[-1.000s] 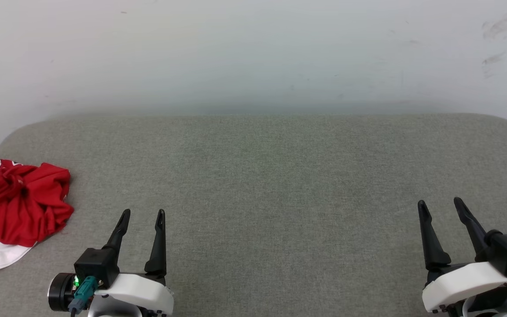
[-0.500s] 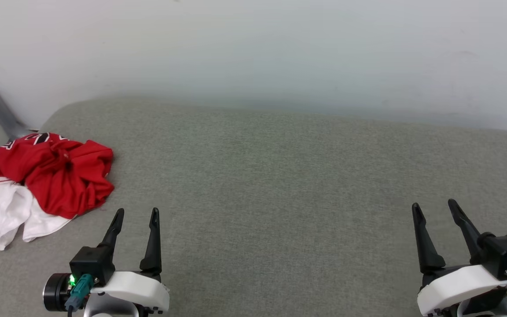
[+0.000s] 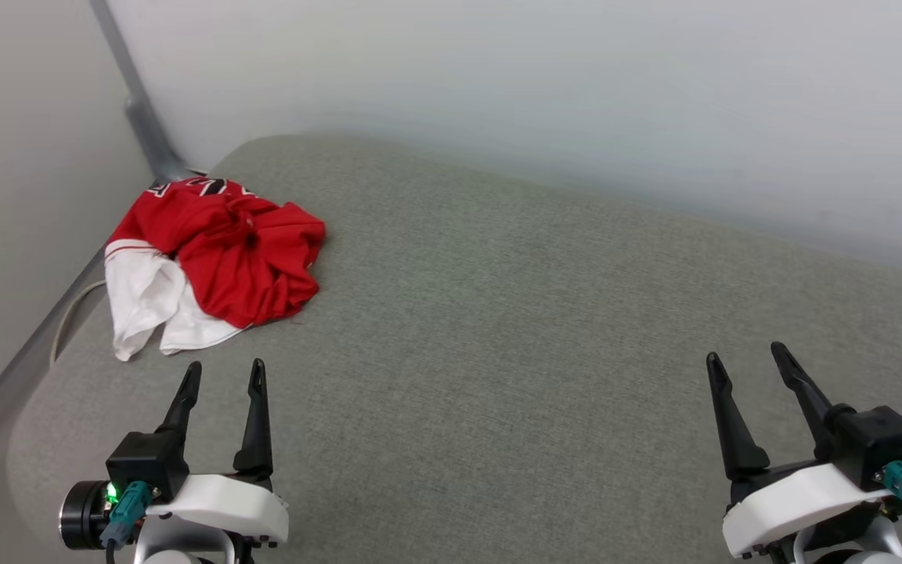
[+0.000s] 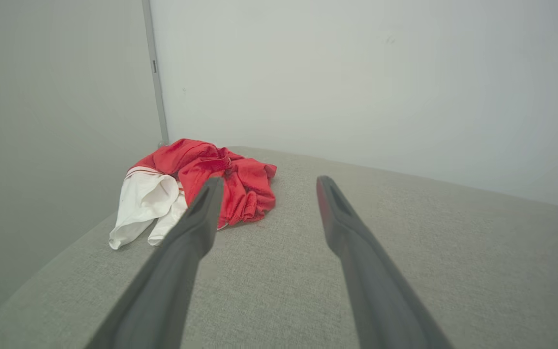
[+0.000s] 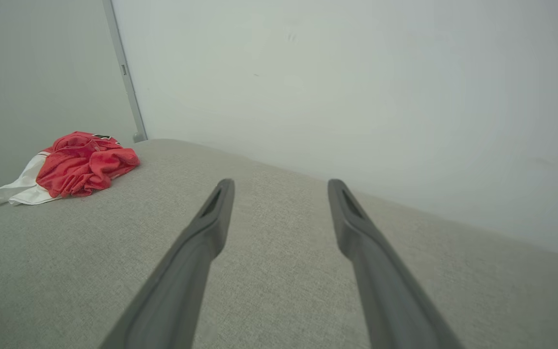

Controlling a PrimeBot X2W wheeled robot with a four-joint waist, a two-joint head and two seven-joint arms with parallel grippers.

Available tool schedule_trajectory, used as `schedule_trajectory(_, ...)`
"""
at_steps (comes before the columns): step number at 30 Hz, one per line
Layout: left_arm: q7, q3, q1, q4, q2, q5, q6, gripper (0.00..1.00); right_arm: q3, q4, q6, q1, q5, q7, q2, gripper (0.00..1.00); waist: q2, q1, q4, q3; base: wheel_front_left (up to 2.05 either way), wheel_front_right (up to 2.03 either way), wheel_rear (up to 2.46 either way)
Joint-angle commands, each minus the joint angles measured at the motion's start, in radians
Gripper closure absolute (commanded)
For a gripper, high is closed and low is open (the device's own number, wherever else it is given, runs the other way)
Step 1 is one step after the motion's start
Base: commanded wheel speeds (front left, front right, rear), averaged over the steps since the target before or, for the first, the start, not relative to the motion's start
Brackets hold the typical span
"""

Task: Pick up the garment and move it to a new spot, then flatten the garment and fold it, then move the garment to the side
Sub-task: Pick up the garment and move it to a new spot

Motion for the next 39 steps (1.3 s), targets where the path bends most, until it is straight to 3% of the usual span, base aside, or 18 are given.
schedule_trajectory(1,-0.003,0.003,-0.013,-0.004,0.001,-0.001,0.0,0.0,0.003,-0.007,-0.001,-0.017,-0.004,0.003,0.003,0.0,0.0,0.0,0.04,0.006,0.0,0.0,0.0)
schedule_trajectory(14,-0.003,0.012,-0.017,-0.006,-0.003,-0.01,0.001,0.0,0.028,-0.045,-0.001,-0.031,-0.009,0.013,0.002,0.0,0.0,0.0,0.188,0.015,0.0,0.0,0.0)
schedule_trajectory(32,-0.003,0.048,-0.064,0.004,-0.004,-0.048,0.004,0.0,0.011,-0.054,-0.001,-0.066,-0.025,0.015,0.002,0.0,0.0,0.0,0.194,0.062,0.0,0.0,0.0)
schedule_trajectory(39,-0.003,0.078,-0.186,0.085,-0.003,-0.102,-0.01,0.0,-0.011,-0.114,-0.001,-0.105,-0.058,0.054,-0.011,0.0,0.0,0.0,0.129,0.173,0.0,0.0,0.0)
